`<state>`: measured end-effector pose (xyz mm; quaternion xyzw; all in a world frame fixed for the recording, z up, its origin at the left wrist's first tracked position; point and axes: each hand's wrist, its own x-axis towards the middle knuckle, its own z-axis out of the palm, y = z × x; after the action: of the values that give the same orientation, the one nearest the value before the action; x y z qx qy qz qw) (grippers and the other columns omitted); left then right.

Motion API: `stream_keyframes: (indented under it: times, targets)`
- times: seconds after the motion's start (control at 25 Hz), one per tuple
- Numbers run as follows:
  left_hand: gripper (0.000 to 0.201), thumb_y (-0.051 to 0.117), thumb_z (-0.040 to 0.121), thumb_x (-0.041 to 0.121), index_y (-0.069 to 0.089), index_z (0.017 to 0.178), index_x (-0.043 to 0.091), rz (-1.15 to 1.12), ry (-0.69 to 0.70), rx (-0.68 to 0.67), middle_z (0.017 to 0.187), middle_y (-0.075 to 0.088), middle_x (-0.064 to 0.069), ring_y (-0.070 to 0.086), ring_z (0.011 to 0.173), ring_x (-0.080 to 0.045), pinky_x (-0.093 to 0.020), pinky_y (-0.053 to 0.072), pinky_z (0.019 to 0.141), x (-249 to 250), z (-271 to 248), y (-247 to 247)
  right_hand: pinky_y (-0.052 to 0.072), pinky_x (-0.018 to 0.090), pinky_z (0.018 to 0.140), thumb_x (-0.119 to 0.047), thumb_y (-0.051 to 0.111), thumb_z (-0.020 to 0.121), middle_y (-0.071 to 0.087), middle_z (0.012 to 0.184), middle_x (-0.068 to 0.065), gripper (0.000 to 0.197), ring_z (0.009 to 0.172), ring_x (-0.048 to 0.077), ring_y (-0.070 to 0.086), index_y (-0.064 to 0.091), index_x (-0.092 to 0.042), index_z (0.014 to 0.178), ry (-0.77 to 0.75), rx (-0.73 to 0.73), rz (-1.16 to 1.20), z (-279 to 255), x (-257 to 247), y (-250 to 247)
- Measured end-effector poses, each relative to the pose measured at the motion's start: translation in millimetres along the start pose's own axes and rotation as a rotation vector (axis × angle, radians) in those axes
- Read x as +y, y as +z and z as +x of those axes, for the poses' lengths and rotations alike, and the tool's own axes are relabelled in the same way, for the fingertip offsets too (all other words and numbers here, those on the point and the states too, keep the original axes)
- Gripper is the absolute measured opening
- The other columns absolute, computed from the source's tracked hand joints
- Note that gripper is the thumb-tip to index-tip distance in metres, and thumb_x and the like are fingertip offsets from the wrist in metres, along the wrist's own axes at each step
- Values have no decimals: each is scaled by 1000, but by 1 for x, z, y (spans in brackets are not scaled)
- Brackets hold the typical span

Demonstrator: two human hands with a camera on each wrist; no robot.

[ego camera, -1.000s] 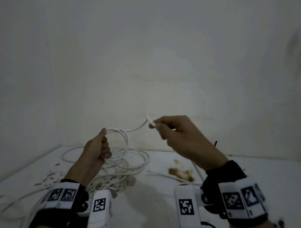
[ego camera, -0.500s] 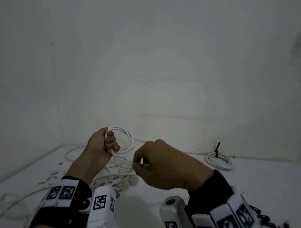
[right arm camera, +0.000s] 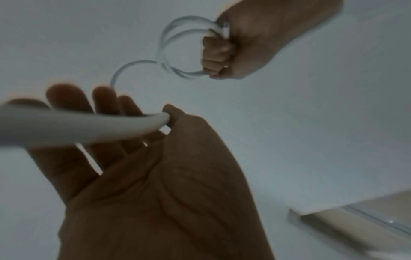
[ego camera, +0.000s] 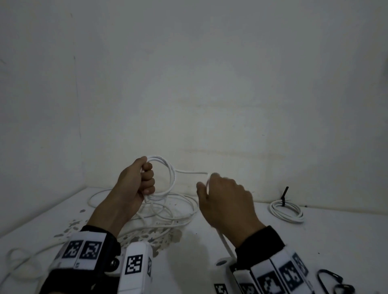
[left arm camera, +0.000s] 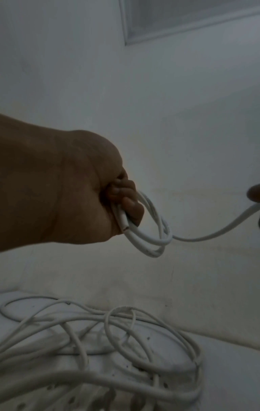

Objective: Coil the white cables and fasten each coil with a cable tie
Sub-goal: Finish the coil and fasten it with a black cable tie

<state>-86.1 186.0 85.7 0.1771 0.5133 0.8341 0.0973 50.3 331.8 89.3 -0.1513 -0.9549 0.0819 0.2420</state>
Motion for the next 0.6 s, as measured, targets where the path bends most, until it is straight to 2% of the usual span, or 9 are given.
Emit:
stream_keyframes:
  times: [0.08, 0.12, 0.24, 0.32, 0.4, 0.48, 0.52, 0.56, 0.6]
  targets:
    - [37, 36, 104, 28, 34, 67, 20, 88, 38, -15, 48, 20, 9, 15, 35, -5, -19, 15, 36, 7, -5, 1, 39, 36, 86, -44, 40, 102, 41, 136, 13, 61, 123, 30, 43, 21, -13, 151, 27, 65, -13, 3, 8, -2]
    - [38, 37, 103, 28, 33, 66, 20, 124, 47, -28, 48, 19, 9, 14, 35, -5, -19, 13, 36, 11, -7, 2, 38, 37, 95, -46, 46, 100, 35, 144, 13, 72, 130, 29, 37, 11, -18, 157, 31, 28, 128, 7, 12, -4]
    - [41, 39, 101, 30, 32, 62, 22, 193, 15, -95, 48, 17, 8, 12, 35, -6, -19, 9, 38, 21, -14, 3, 34, 27, 101, -54, 60, 91, 38, 150, 4, 69, 134, 17, 40, 33, -31, 151, 160, -169, 884, 13, 13, -17]
    - [44, 40, 101, 31, 32, 59, 22, 251, -27, -150, 48, 17, 8, 11, 35, -6, -19, 9, 38, 22, -18, 6, 33, 30, 109, -49, 56, 96, 41, 151, 0, 56, 136, 14, 40, 43, -29, 147, 209, -128, 985, 18, 18, -15]
    - [45, 41, 101, 31, 32, 58, 22, 341, -55, -187, 49, 17, 7, 11, 37, -7, -18, 9, 39, 21, -22, 8, 11, 49, 123, -40, 51, 100, 26, 161, 6, 51, 152, 26, 14, 42, -24, 148, 146, -112, 554, 19, 25, -7]
    - [44, 41, 102, 31, 31, 60, 22, 441, -63, -233, 50, 16, 6, 10, 39, -8, -18, 11, 40, 21, -25, 9, -14, 70, 112, -33, 52, 97, -9, 164, 20, 63, 147, 41, -25, 27, -21, 154, -27, -47, -186, 16, 27, 0]
    - [44, 41, 102, 31, 30, 61, 22, 475, -65, -258, 51, 16, 5, 10, 40, -9, -18, 11, 41, 21, -26, 10, -18, 75, 106, -34, 53, 95, -18, 162, 24, 71, 143, 43, -34, 19, -19, 156, -130, -21, -399, 14, 26, 3]
    - [43, 40, 102, 31, 29, 61, 22, 494, -66, -283, 51, 15, 5, 9, 40, -9, -18, 11, 42, 21, -27, 11, -20, 77, 103, -39, 53, 95, -16, 162, 23, 74, 142, 41, -36, 17, -20, 157, -207, -35, -473, 12, 23, 3]
    - [43, 40, 102, 31, 29, 61, 22, 503, -66, -298, 51, 15, 5, 10, 40, -9, -18, 11, 42, 22, -27, 12, -21, 77, 103, -45, 52, 96, -2, 165, 20, 69, 146, 38, -31, 24, -23, 155, -265, -86, -449, 12, 20, 5]
